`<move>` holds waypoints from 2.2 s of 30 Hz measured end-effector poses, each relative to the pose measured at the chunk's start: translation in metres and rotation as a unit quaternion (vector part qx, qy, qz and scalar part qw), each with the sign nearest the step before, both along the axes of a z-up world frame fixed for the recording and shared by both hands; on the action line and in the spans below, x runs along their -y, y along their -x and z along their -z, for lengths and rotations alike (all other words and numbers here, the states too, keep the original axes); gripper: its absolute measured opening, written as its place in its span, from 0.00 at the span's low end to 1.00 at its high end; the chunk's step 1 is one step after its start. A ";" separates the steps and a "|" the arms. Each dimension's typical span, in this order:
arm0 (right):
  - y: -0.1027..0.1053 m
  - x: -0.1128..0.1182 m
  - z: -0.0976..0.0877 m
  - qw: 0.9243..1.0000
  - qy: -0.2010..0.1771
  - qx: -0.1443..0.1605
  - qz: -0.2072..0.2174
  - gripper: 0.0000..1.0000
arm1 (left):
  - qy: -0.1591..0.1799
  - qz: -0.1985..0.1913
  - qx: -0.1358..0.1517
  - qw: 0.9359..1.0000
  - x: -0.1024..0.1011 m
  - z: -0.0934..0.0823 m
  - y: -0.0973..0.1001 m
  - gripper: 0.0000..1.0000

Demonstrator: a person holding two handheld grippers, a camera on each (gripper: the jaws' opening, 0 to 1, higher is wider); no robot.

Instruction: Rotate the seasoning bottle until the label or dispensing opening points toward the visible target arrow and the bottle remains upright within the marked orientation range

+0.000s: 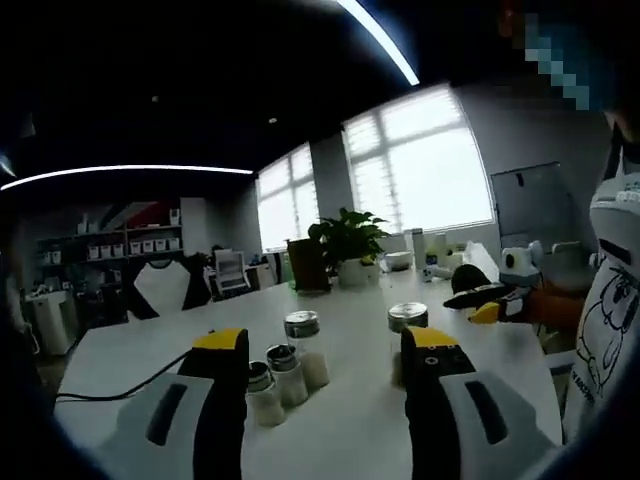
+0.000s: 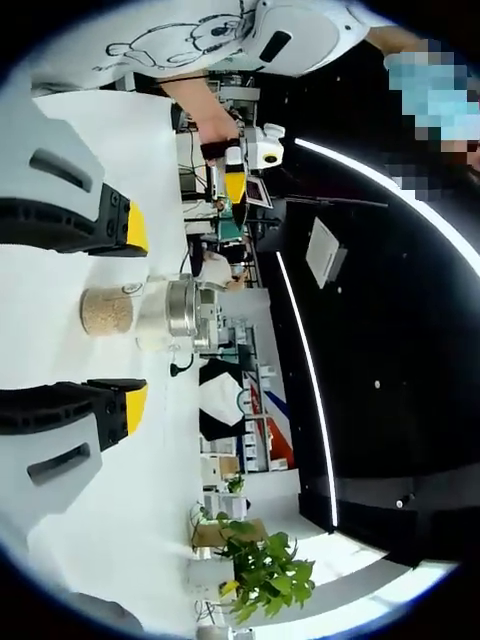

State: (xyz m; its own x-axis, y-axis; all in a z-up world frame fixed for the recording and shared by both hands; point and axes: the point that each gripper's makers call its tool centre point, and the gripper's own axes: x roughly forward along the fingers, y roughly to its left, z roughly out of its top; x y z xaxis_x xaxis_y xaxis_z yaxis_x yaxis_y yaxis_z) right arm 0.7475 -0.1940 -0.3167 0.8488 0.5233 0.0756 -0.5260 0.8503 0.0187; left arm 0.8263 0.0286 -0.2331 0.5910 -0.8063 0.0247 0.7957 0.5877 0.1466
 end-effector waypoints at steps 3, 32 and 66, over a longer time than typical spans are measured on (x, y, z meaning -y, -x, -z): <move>0.000 0.003 0.000 1.000 -0.009 -0.002 0.007 0.46 | -0.008 -0.004 -0.005 1.000 0.005 0.002 -0.010 0.66; 0.000 0.020 -0.002 0.998 -0.050 -0.015 0.033 0.31 | -0.016 0.017 -0.046 0.999 0.066 0.013 -0.077 0.64; -0.001 0.045 0.004 0.992 -0.107 -0.033 0.056 0.14 | -0.064 -0.009 -0.101 0.993 0.119 0.053 -0.131 0.63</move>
